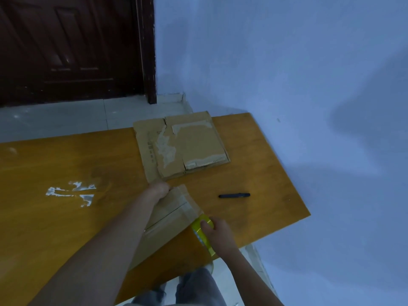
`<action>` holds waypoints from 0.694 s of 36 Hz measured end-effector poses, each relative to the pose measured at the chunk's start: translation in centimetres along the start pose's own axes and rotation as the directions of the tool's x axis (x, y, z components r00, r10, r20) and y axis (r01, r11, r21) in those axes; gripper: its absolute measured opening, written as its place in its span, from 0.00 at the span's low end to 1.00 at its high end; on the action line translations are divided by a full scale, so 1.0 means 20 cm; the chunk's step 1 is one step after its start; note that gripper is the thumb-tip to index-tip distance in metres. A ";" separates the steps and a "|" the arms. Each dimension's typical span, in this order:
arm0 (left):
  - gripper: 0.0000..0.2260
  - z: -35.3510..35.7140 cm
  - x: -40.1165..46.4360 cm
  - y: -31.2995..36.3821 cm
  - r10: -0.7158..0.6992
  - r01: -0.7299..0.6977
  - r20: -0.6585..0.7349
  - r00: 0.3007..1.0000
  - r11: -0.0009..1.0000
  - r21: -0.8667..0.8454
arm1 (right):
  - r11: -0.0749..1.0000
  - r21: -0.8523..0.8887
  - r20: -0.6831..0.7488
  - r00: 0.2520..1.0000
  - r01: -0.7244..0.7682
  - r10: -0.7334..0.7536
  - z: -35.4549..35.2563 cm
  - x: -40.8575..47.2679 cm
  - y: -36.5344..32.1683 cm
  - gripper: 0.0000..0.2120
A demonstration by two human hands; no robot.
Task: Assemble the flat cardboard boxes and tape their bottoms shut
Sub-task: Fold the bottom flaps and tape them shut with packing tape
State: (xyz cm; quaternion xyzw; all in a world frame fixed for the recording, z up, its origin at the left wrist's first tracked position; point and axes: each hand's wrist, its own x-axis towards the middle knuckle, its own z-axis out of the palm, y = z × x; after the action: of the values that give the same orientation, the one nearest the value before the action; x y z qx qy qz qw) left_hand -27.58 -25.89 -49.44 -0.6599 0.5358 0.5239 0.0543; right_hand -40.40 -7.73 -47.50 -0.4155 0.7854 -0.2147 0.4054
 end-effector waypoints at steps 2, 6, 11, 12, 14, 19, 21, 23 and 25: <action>0.12 0.00 -0.02 -0.01 0.059 -0.058 -0.042 0.997 0.998 0.011 | 1.000 0.002 0.003 1.000 0.006 -0.006 0.00 0.00 -0.01 0.14; 0.08 -0.01 -0.09 -0.02 0.223 -0.255 -0.373 0.901 0.966 -0.039 | 1.000 0.016 -0.012 1.000 0.024 -0.023 0.01 0.00 -0.01 0.16; 0.10 0.01 -0.19 -0.09 0.503 -0.449 -0.562 0.656 0.859 0.245 | 0.998 0.032 -0.032 0.998 0.060 -0.059 0.04 0.03 -0.04 0.19; 0.11 0.02 -0.21 -0.11 0.560 -0.456 -0.540 0.628 0.828 0.327 | 0.998 0.020 -0.032 0.997 0.067 -0.066 0.05 0.05 -0.05 0.19; 0.14 0.04 -0.24 -0.15 0.607 -0.420 -0.466 0.643 0.789 0.448 | 0.996 0.026 -0.027 0.996 0.091 -0.090 0.06 0.07 -0.07 0.18; 0.20 0.04 -0.24 -0.17 0.579 -0.320 -0.331 0.745 0.746 0.584 | 0.990 0.079 -0.010 0.993 0.120 -0.120 0.05 0.11 -0.12 0.17; 0.19 0.01 -0.23 -0.16 0.559 -0.325 -0.322 0.764 0.764 0.557 | 0.990 0.077 0.015 0.993 0.116 -0.117 0.04 0.12 -0.12 0.16; 0.19 0.00 -0.22 -0.15 0.542 -0.325 -0.320 0.777 0.781 0.534 | 0.991 0.076 0.044 0.993 0.109 -0.112 0.03 0.14 -0.10 0.18; 0.19 0.00 -0.21 -0.14 0.532 -0.311 -0.330 0.780 0.786 0.534 | 0.990 0.067 0.070 0.990 0.121 -0.125 0.02 0.14 -0.10 0.15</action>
State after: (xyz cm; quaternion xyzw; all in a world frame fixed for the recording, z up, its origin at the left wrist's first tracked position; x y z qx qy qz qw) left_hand -24.98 -21.98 -47.70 -0.5924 0.7765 0.2098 -0.0460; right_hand -40.03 -11.16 -47.76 -0.4578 0.7357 -0.2484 0.4330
